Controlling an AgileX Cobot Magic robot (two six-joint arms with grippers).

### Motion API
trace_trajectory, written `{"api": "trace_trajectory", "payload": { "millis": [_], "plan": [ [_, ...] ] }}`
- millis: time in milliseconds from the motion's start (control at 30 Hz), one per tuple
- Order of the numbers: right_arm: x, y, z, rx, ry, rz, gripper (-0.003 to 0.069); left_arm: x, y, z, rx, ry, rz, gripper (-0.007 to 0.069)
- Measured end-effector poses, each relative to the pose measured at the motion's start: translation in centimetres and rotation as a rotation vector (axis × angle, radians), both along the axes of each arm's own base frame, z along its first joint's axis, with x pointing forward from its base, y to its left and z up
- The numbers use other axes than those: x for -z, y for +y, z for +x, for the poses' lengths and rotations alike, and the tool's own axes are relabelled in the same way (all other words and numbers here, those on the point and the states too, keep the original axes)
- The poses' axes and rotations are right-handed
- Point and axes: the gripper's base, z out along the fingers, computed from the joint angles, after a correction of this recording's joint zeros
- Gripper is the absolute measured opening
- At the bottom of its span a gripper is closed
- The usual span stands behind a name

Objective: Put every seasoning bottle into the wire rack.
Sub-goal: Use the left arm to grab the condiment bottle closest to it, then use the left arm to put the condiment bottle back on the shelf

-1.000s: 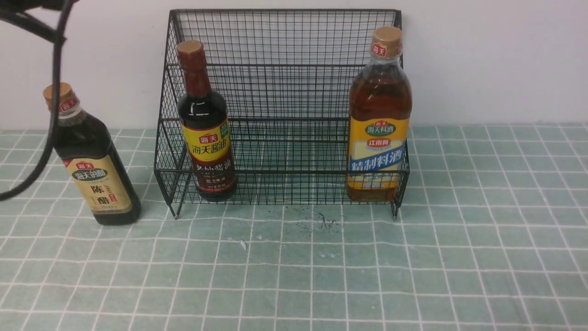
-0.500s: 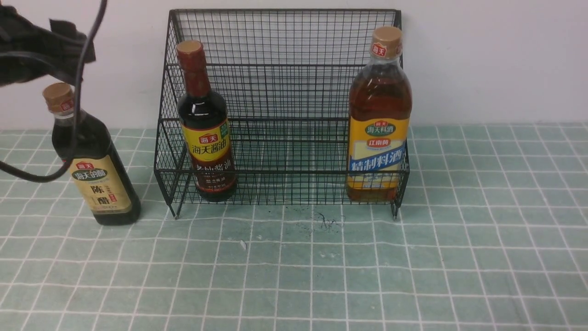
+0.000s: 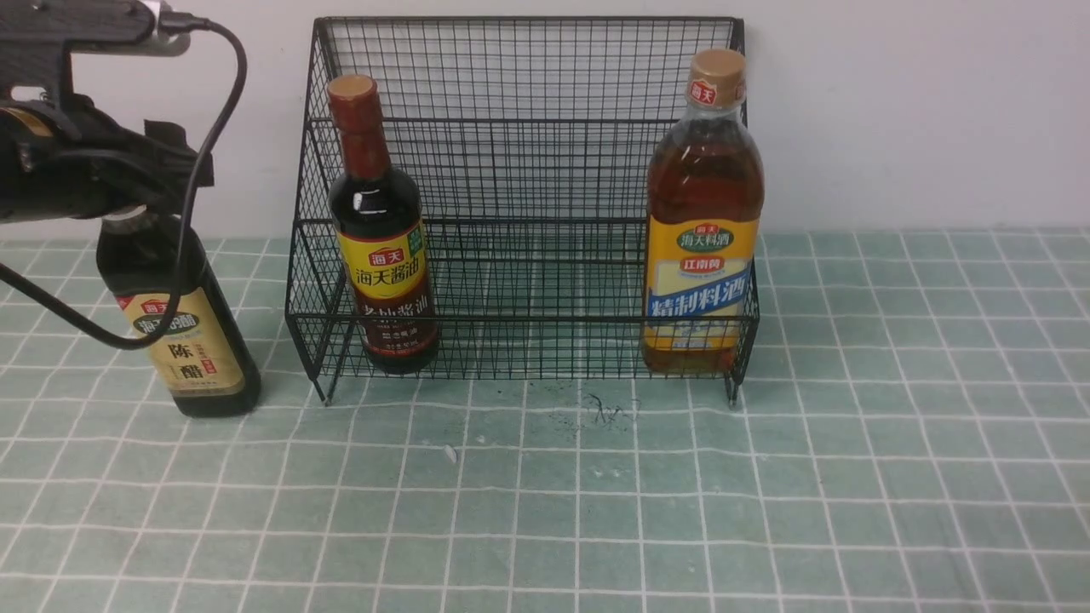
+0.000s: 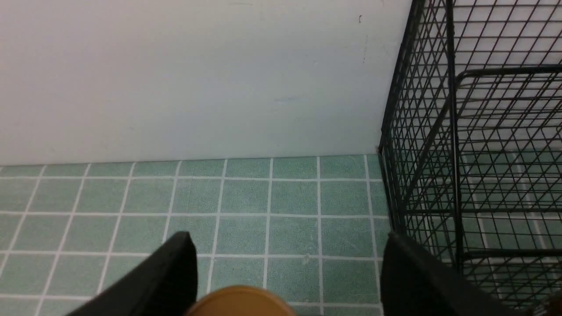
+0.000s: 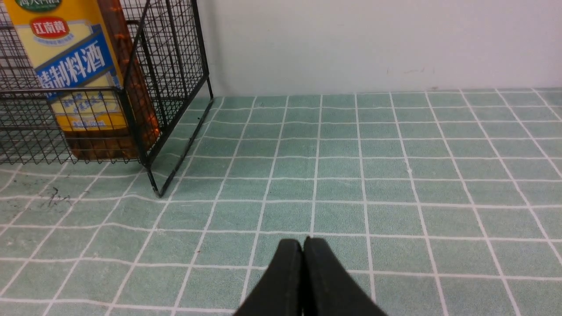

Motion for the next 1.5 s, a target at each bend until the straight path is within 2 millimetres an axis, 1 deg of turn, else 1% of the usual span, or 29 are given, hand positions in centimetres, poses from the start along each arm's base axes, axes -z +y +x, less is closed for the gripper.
{"api": "trace_trajectory", "payload": {
  "millis": [67, 200, 233, 300, 333, 567, 700, 733, 800, 1033, 1200, 1233, 1267, 1333, 1433, 1500],
  "plan": [
    [0.0, 0.0, 0.0, 0.000, 0.000, 0.000, -0.0015, 0.3, 0.0, 0.1, 0.000, 0.008, 0.001, 0.0488],
    [0.0, 0.0, 0.0, 0.000, 0.000, 0.000, -0.0015, 0.9, 0.0, 0.4, 0.004, 0.030, 0.006, 0.0426],
    [0.0, 0.0, 0.0, 0.000, 0.000, 0.000, -0.0015, 1.0, 0.0, 0.5, 0.005, 0.031, 0.007, 0.0420],
    [0.0, 0.0, 0.0, 0.000, 0.000, 0.000, -0.0015, 1.2, 0.1, 0.5, 0.005, 0.037, 0.008, 0.0328],
    [0.0, 0.0, 0.0, 0.000, 0.000, 0.000, -0.0015, 1.2, 0.1, 0.6, 0.005, 0.038, 0.009, 0.0302],
    [0.0, 0.0, 0.0, 0.000, 0.000, 0.000, -0.0015, 0.9, 0.0, 0.2, 0.024, 0.045, 0.032, 0.0301],
    [0.0, 0.0, 0.0, 0.000, 0.000, 0.000, -0.0015, -0.1, 0.0, -0.7, 0.032, 0.036, 0.041, 0.0301],
    [0.0, 0.0, 0.0, 0.000, 0.000, 0.000, -0.0015, -0.6, 0.0, -0.9, 0.032, 0.023, 0.043, 0.0301],
    [0.0, 0.0, 0.0, 0.000, 0.000, 0.000, -0.0015, -2.3, 0.0, -1.2, 0.032, -0.029, 0.050, 0.0301],
    [0.0, 0.0, 0.0, 0.000, 0.000, 0.000, -0.0015, -10.2, 0.0, -1.7, 0.027, -0.280, 0.084, 0.0301],
    [0.0, 0.0, 0.0, 0.000, 0.000, 0.000, -0.0015, -14.7, -0.1, -1.9, 0.010, -0.444, 0.039, 0.0301],
    [0.0, 0.0, 0.0, 0.000, 0.000, 0.000, -0.0015, -14.9, -0.1, -1.9, 0.009, -0.450, 0.035, 0.0301],
    [0.0, 0.0, 0.0, 0.000, 0.000, 0.000, -0.0015, -15.8, -0.1, -2.0, 0.002, -0.494, 0.005, 0.0301],
    [0.0, 0.0, 0.0, 0.000, 0.000, 0.000, -0.0015, -16.7, -0.4, -2.0, -0.001, -0.556, -0.034, 0.0301],
    [0.0, 0.0, 0.0, 0.000, 0.000, 0.000, -0.0015, -17.0, -0.8, -1.8, 0.005, -0.589, -0.052, 0.0301],
    [0.0, 0.0, 0.0, 0.000, 0.000, 0.000, -0.0015, -16.7, -1.7, -1.1, 0.024, -0.597, -0.067, 0.0301]
  ]
}}
